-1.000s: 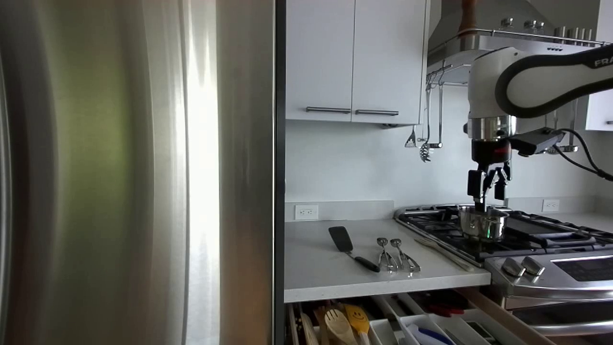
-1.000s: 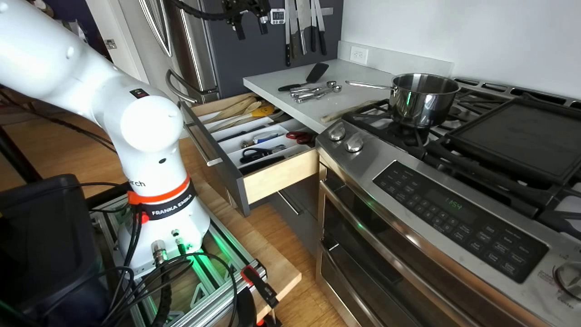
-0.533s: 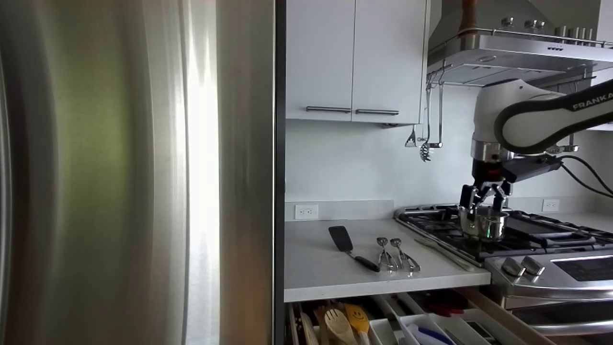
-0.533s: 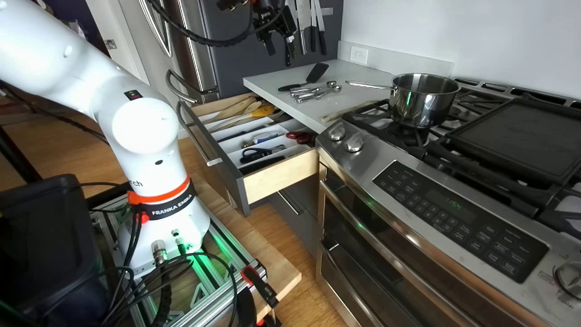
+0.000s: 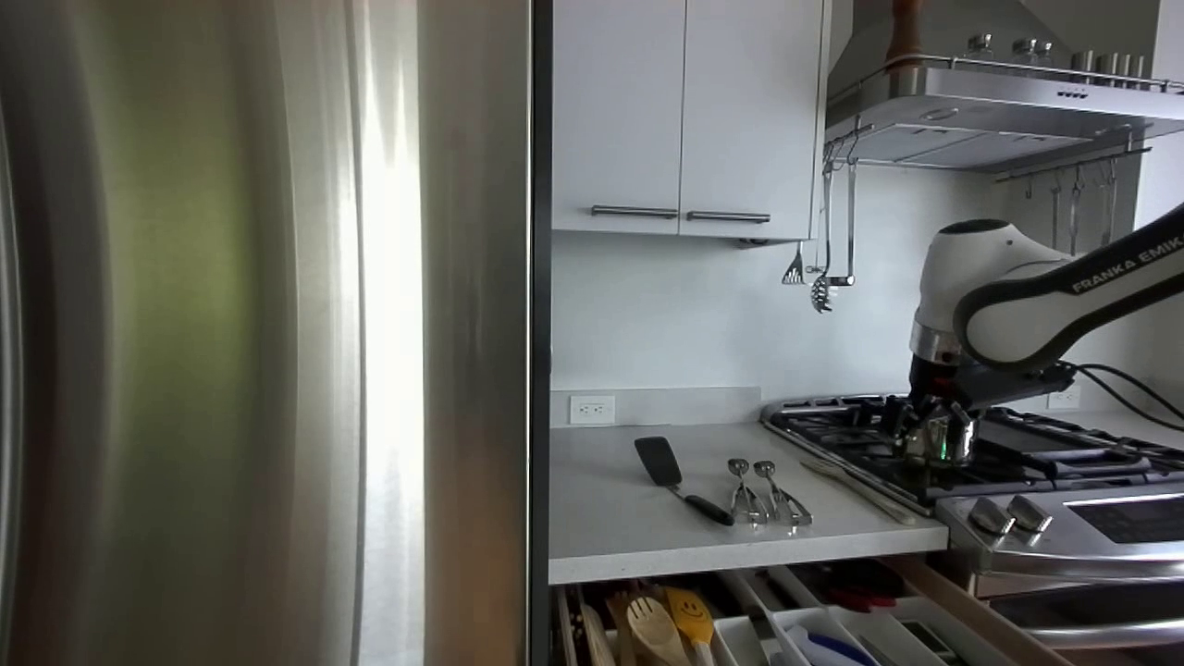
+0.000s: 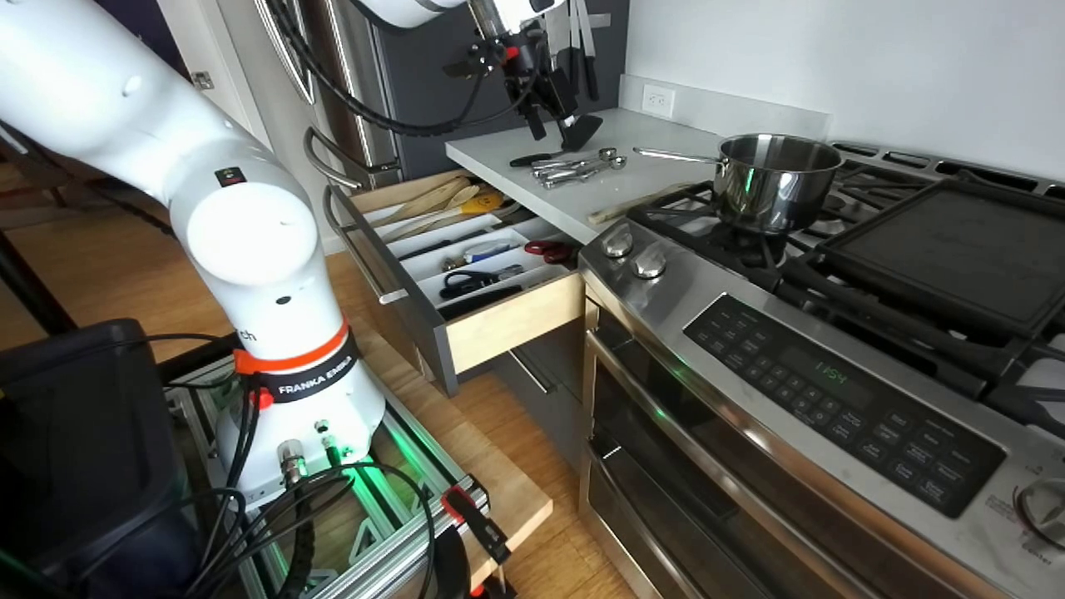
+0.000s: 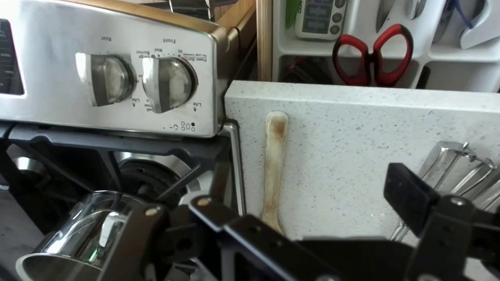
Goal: Use the wooden spatula to stir the contents in the silver pot
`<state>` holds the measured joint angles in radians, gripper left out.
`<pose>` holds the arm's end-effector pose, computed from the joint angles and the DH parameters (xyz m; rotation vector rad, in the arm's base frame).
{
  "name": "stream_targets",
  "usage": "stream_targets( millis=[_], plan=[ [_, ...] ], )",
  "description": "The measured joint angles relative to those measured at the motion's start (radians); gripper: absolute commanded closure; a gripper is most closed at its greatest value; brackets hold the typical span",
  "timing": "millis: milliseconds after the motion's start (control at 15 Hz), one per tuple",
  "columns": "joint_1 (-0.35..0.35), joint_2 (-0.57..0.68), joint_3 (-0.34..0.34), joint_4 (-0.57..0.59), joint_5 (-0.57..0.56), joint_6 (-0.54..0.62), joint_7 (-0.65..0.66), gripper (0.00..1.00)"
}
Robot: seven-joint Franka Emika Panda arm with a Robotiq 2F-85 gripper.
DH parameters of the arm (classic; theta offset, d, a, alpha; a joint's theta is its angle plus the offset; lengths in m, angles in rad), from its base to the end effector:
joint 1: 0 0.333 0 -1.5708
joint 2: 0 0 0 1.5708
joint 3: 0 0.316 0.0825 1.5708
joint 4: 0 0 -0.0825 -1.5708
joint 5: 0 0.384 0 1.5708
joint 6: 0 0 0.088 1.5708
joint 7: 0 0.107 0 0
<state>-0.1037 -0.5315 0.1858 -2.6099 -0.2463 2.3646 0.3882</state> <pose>0.4012 0.0311 0.4519 2.8715 -0.2382 0.4775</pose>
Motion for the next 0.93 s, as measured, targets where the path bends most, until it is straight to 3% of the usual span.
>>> stream_targets(
  millis=[267,933],
  plan=[
    [-0.042,0.076,0.0,-0.024,-0.026,0.144,0.03,0.0],
    [-0.053,0.131,-0.009,-0.003,-0.026,0.206,0.035,0.0]
  ],
)
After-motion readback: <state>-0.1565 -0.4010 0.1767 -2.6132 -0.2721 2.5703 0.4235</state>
